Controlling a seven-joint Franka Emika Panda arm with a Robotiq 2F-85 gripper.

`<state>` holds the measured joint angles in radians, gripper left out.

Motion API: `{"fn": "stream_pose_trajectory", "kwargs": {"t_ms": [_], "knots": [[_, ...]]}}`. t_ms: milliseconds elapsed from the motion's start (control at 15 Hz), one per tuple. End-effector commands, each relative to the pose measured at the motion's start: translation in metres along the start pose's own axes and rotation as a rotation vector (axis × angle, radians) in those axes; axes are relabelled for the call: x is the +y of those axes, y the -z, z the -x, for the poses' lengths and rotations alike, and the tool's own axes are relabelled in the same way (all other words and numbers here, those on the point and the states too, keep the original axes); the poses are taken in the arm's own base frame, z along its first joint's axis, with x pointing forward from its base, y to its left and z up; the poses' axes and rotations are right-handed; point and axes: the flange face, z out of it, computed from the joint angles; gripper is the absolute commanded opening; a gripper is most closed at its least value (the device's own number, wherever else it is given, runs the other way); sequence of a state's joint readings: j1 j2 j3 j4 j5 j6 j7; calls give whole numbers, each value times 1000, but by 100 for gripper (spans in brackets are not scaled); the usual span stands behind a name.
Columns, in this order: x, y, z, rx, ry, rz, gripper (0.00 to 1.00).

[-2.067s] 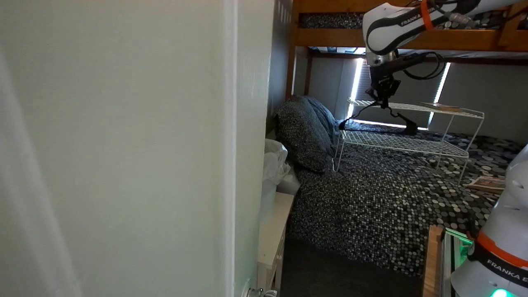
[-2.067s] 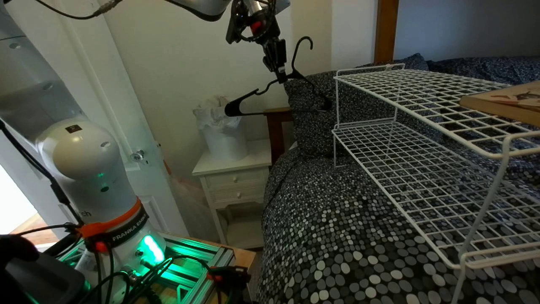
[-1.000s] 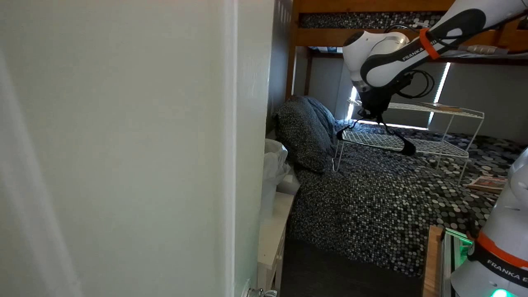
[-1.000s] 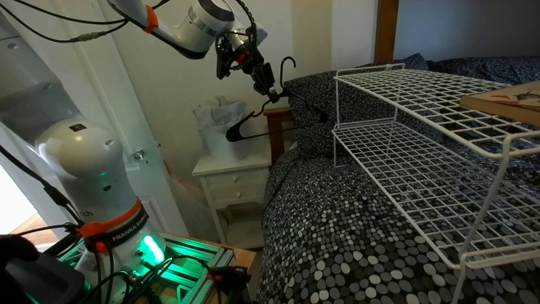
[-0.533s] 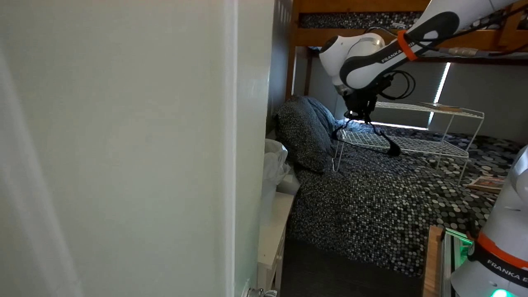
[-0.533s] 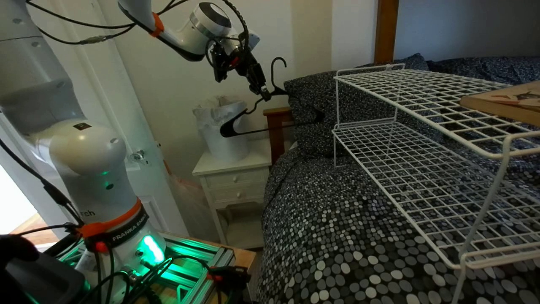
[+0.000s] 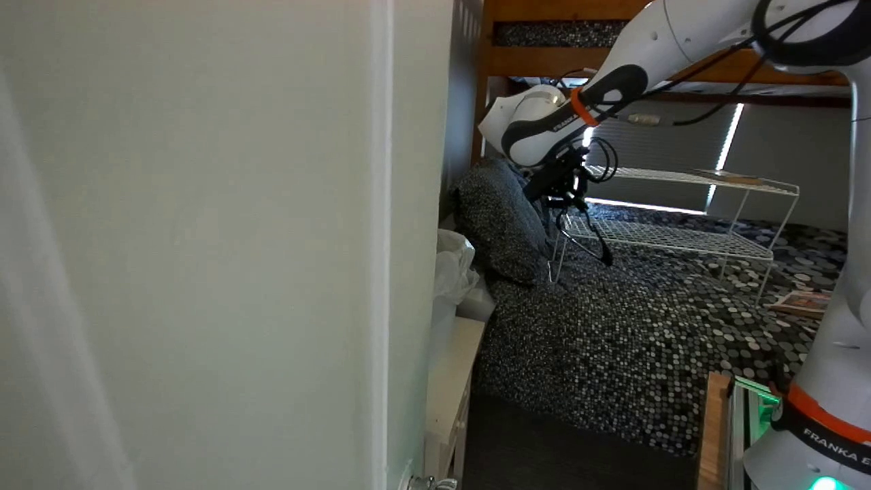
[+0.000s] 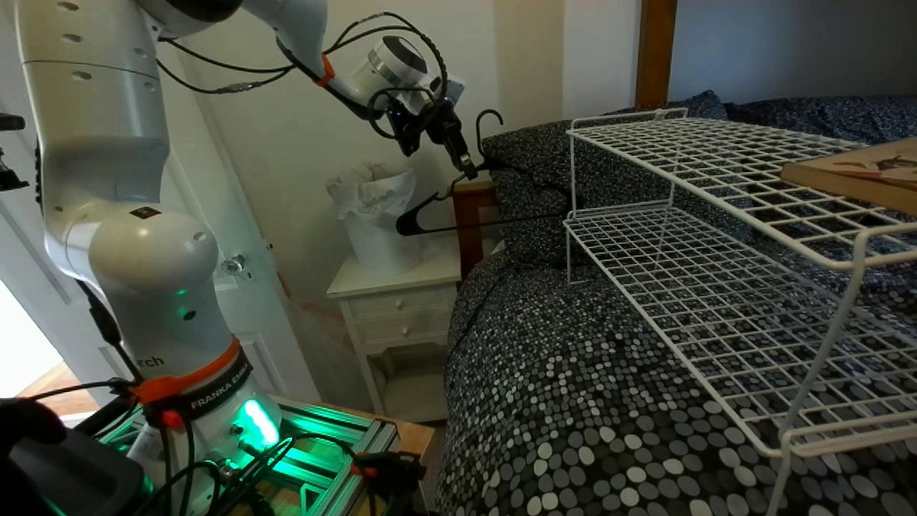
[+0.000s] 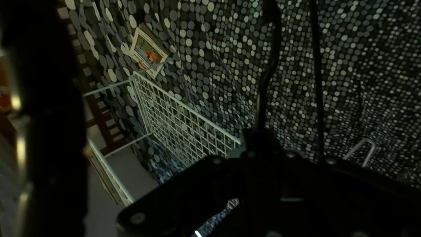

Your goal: Remove the hanger from the wire mesh of the top shoe rack shelf and place it in front of the left pillow

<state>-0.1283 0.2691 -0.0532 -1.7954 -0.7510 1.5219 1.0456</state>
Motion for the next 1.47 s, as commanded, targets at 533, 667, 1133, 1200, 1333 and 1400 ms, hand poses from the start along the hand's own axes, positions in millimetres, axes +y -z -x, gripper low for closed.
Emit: {"fn": "stream_pose_trajectory", "kwargs": {"t_ms": [533, 667, 1133, 1200, 1333, 1400], "knots": [[-54, -16, -89, 12, 12, 0, 2], [-61, -27, -101, 12, -22, -2, 2], [-75, -50, -114, 5, -40, 4, 8], [-78, -52, -116, 2, -41, 4, 8], [-81, -52, -117, 2, -43, 2, 8], [-80, -51, -117, 2, -44, 0, 8]]}}
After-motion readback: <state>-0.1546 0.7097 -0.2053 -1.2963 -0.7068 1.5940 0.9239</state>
